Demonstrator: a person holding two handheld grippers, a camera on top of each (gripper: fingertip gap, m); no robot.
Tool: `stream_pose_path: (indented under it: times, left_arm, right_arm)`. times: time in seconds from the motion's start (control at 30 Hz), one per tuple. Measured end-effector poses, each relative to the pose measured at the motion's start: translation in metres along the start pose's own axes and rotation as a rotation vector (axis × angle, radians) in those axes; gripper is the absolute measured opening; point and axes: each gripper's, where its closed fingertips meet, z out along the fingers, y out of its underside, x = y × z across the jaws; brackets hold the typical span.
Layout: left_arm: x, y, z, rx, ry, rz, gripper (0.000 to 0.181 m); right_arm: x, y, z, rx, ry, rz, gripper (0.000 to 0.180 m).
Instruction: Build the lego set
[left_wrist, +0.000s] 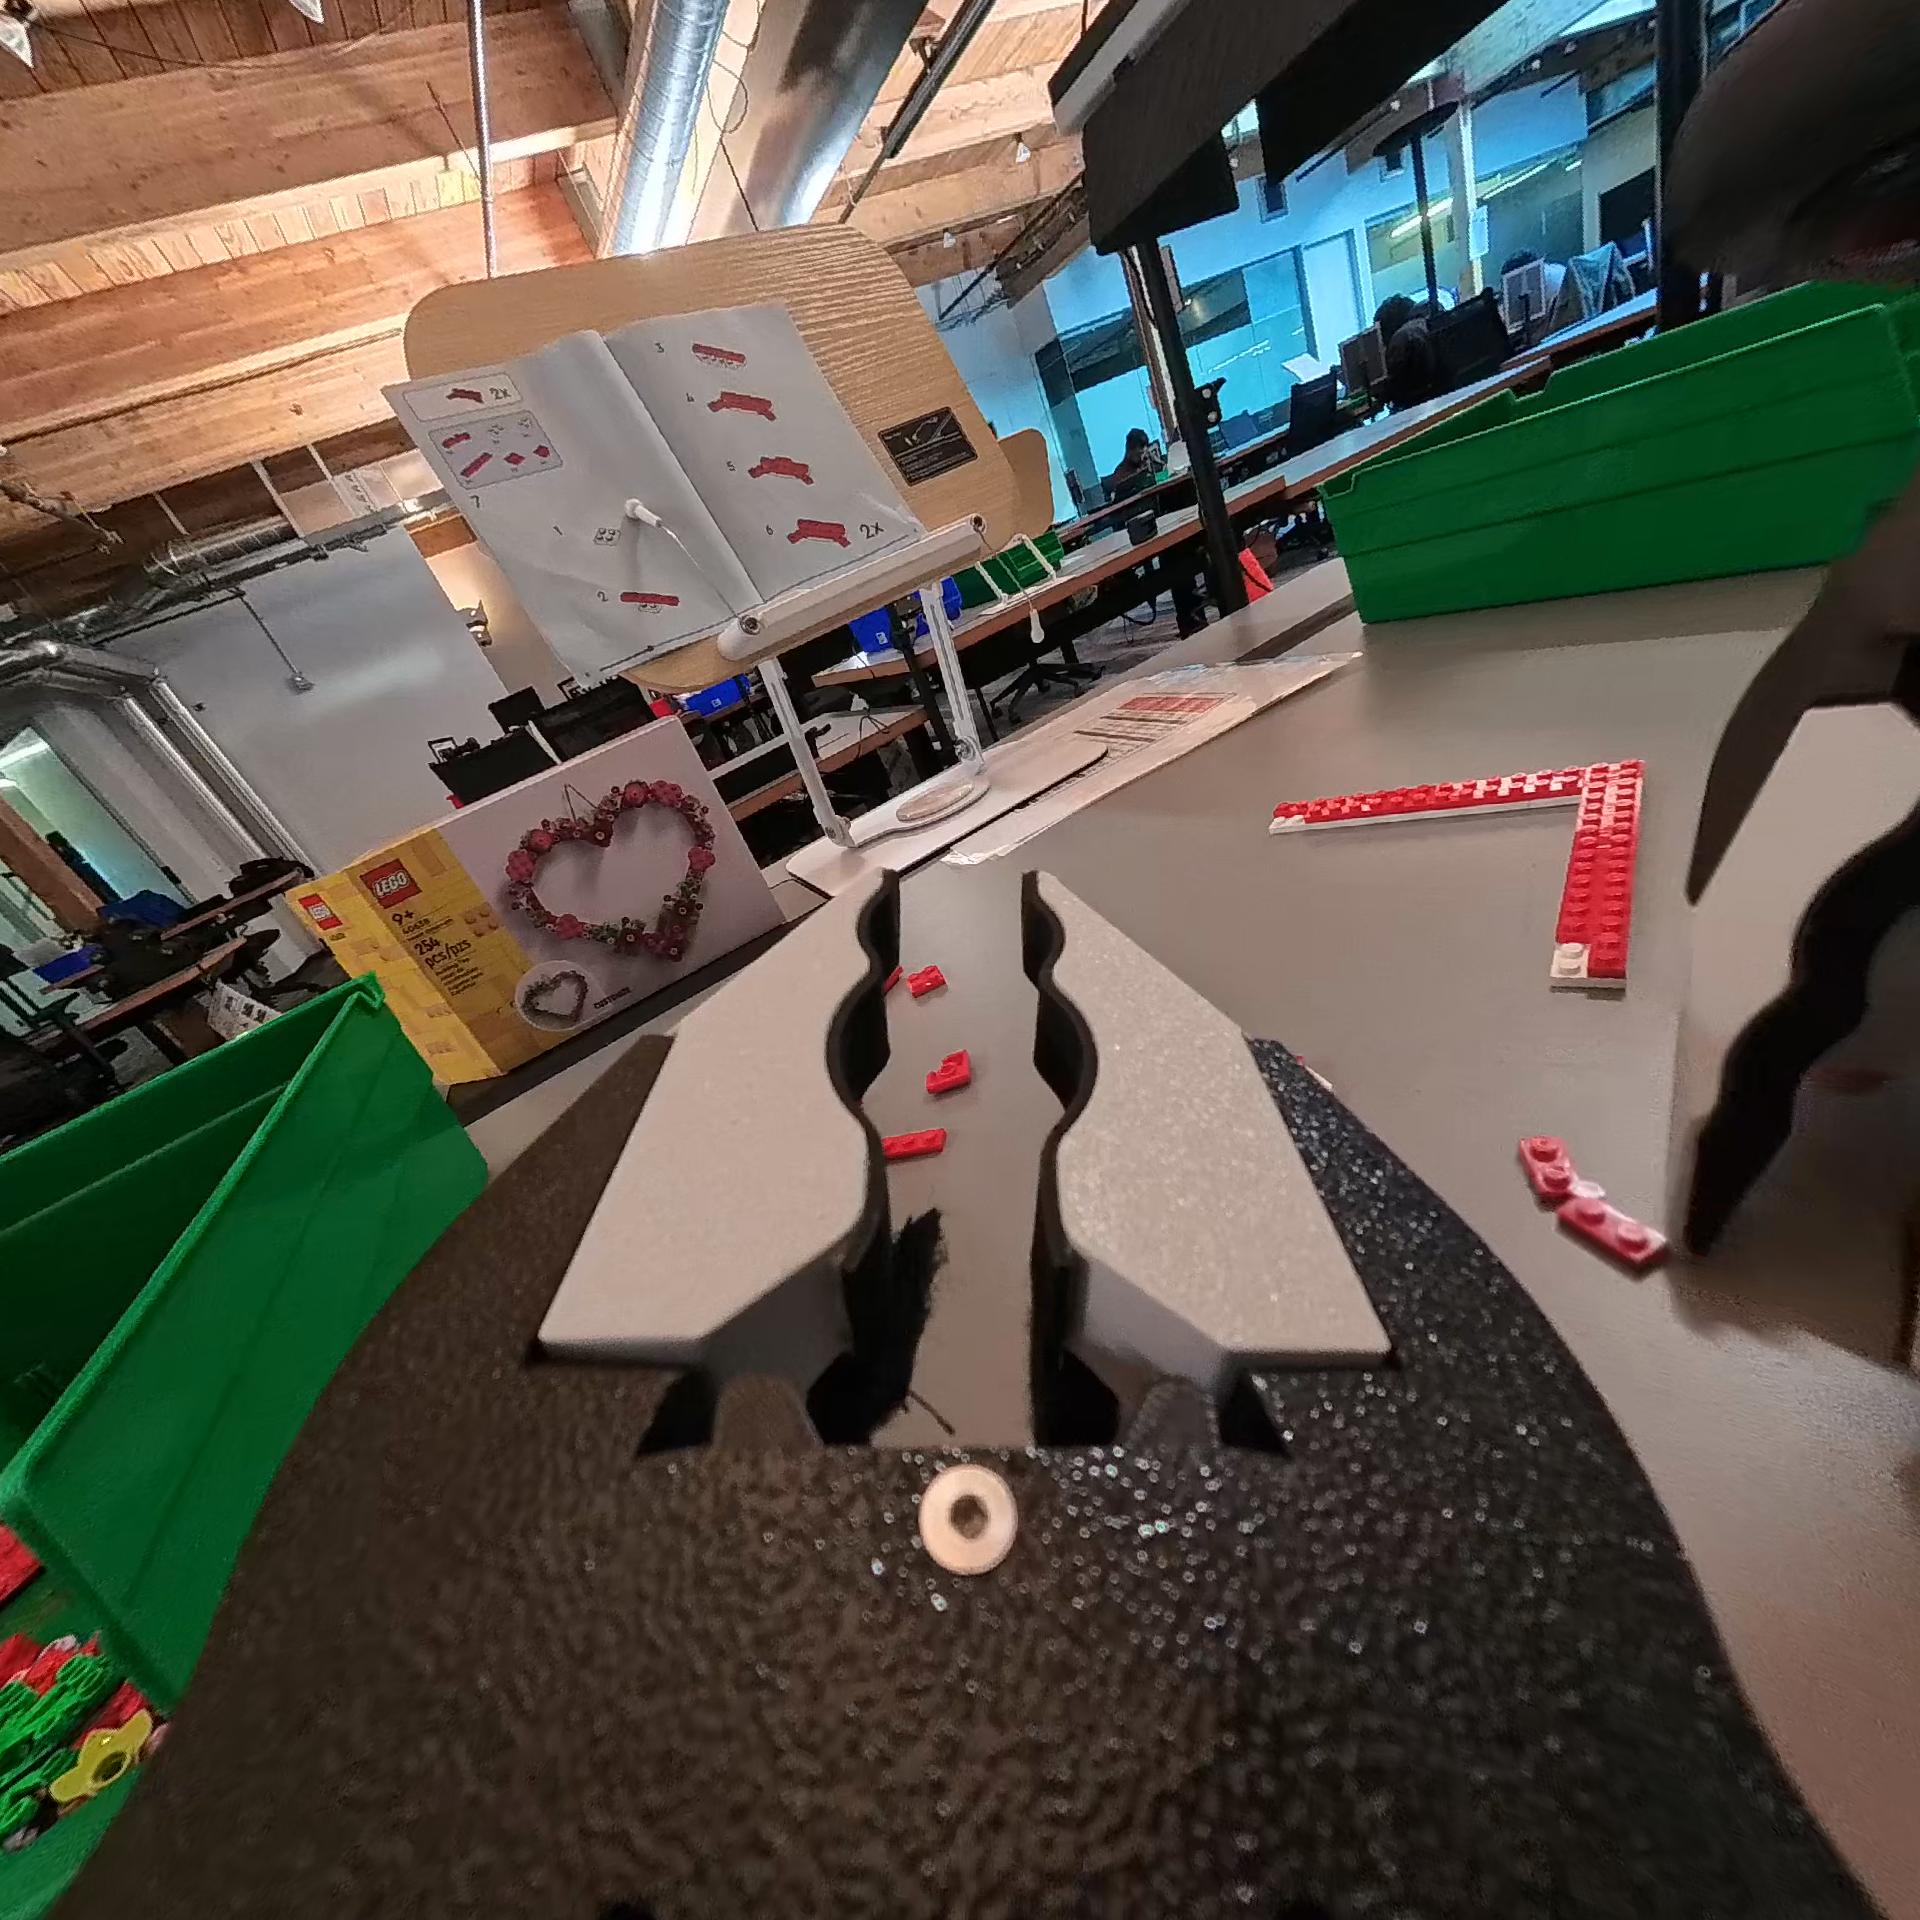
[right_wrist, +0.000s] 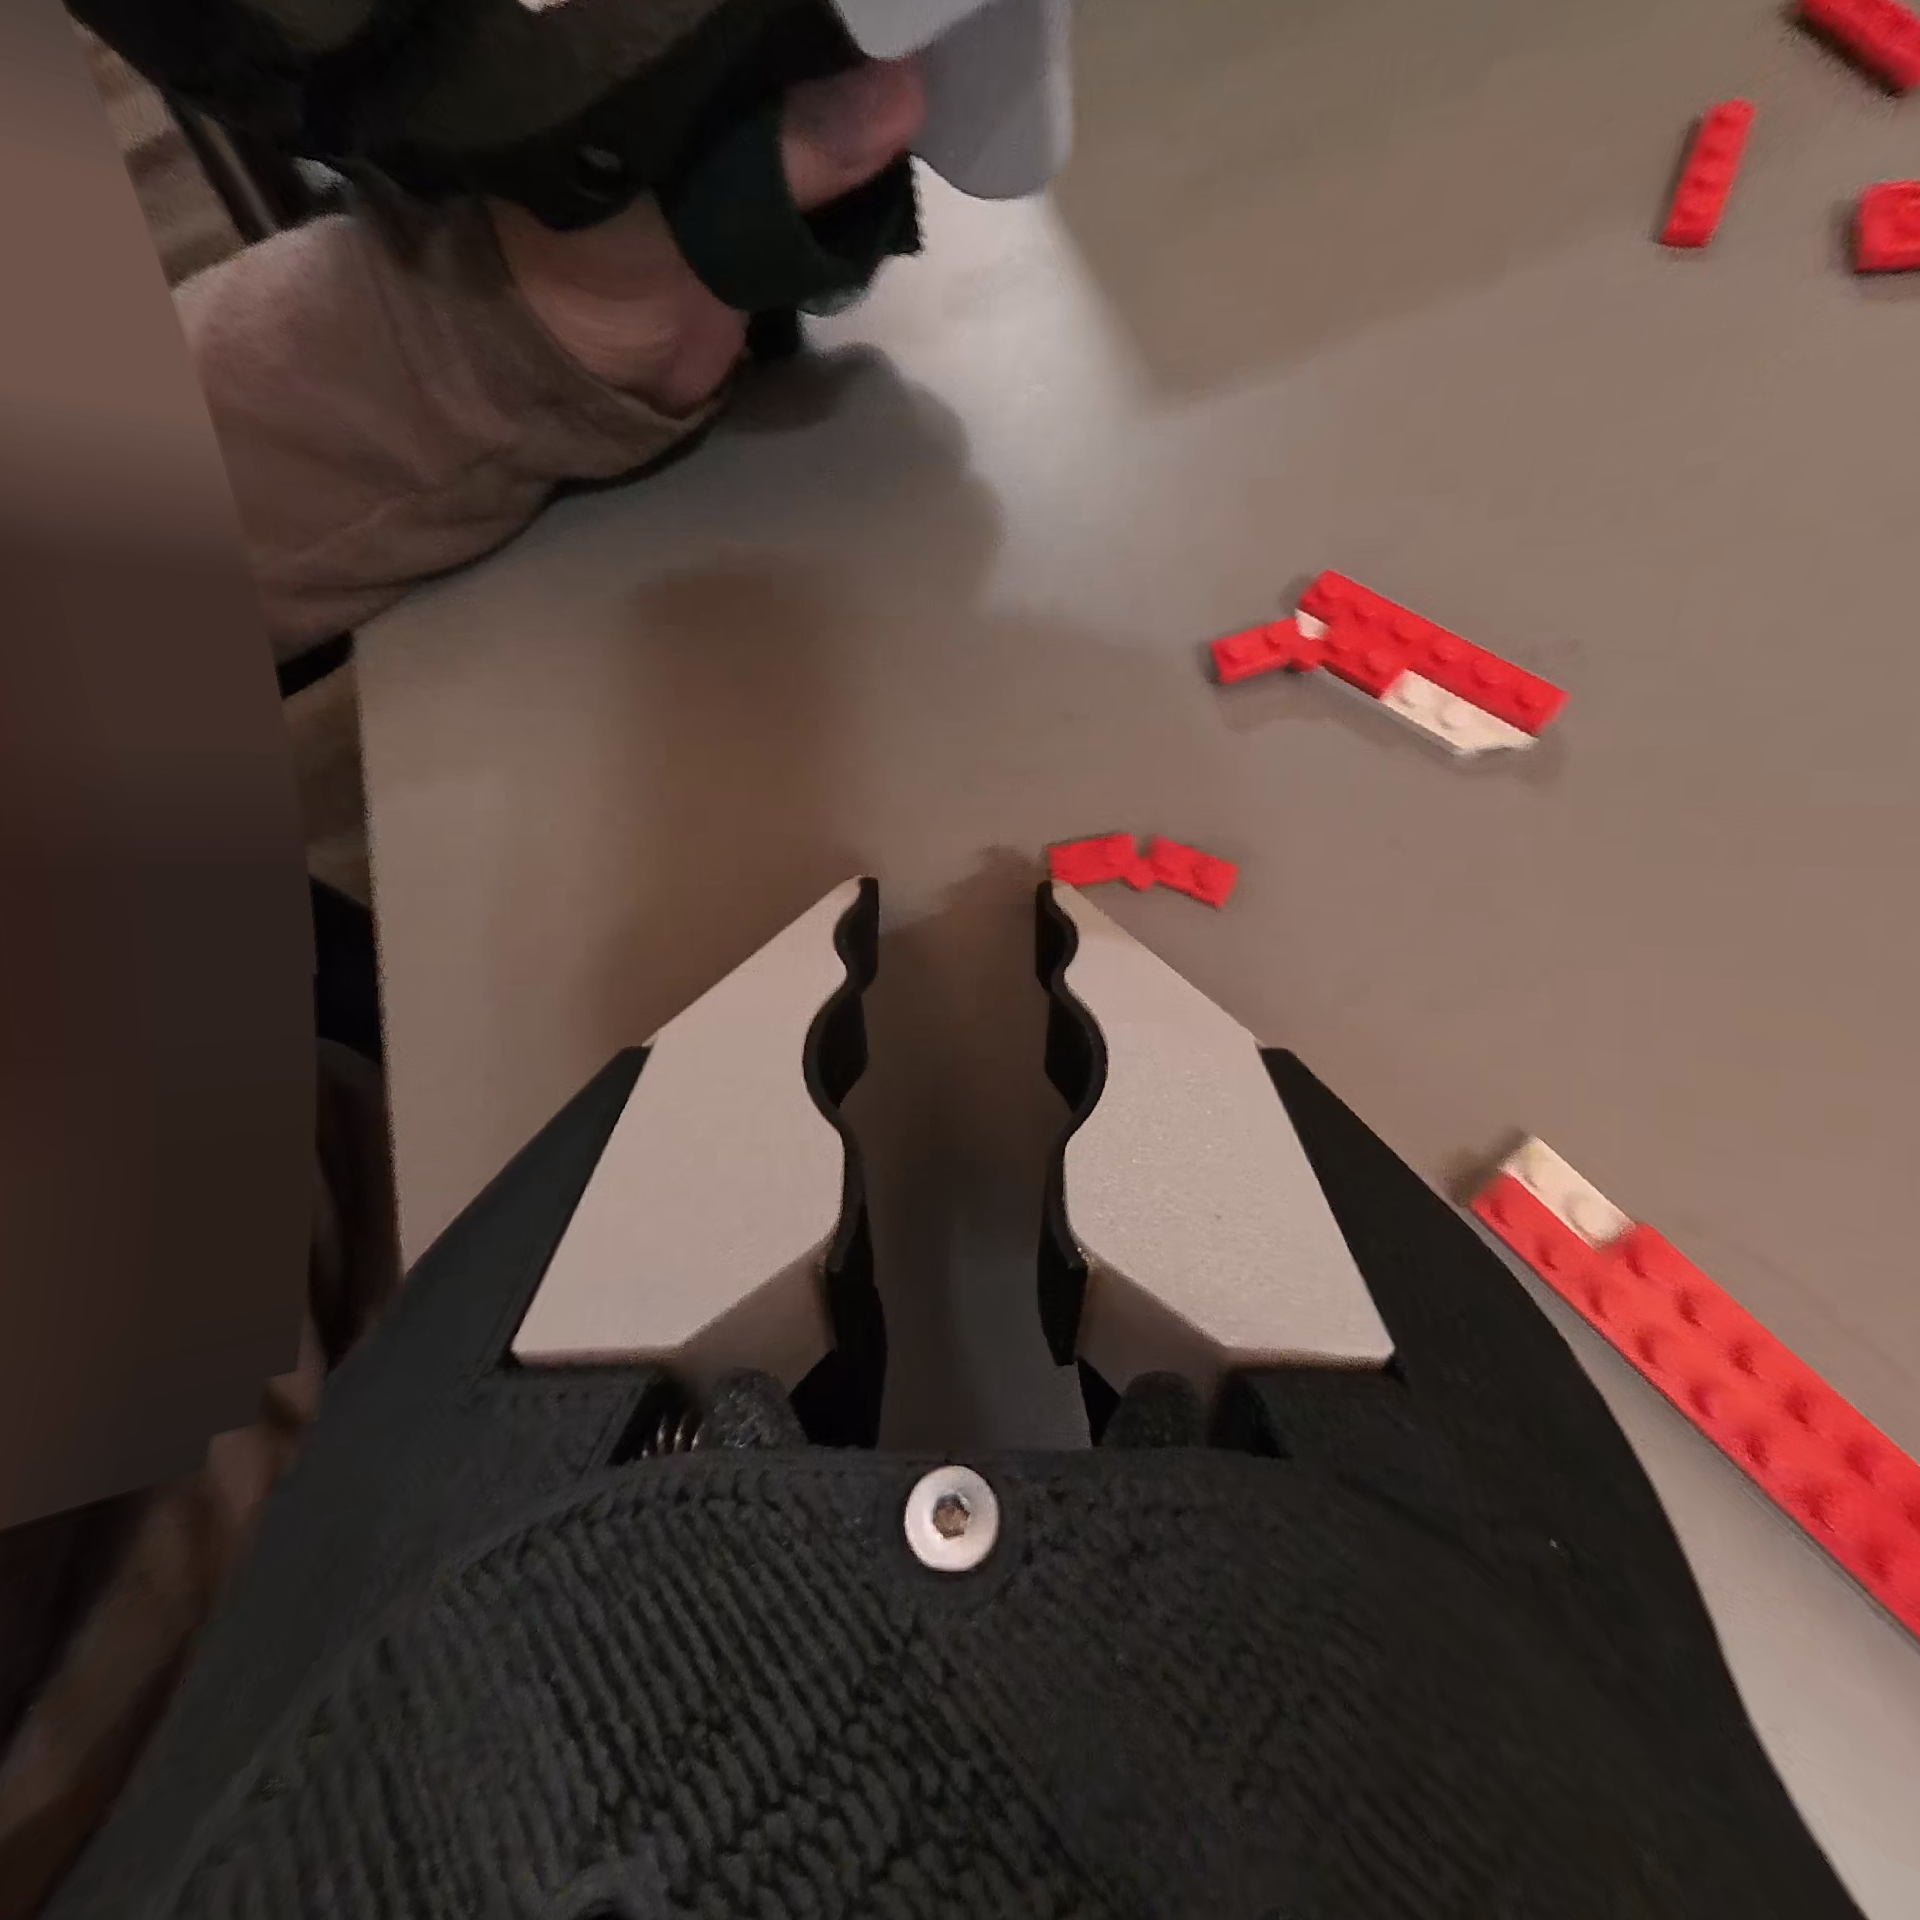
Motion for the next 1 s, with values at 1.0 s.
stream_pose_path:
  times: [1.0]
  left_arm:
    - [0.005, -0.001, 0.001, 0.004, 0.041, -0.02, 0.021]
  right_arm:
    - [0.086, -0.033, 0.017, -0.279, -0.121, -0.533, 0.02]
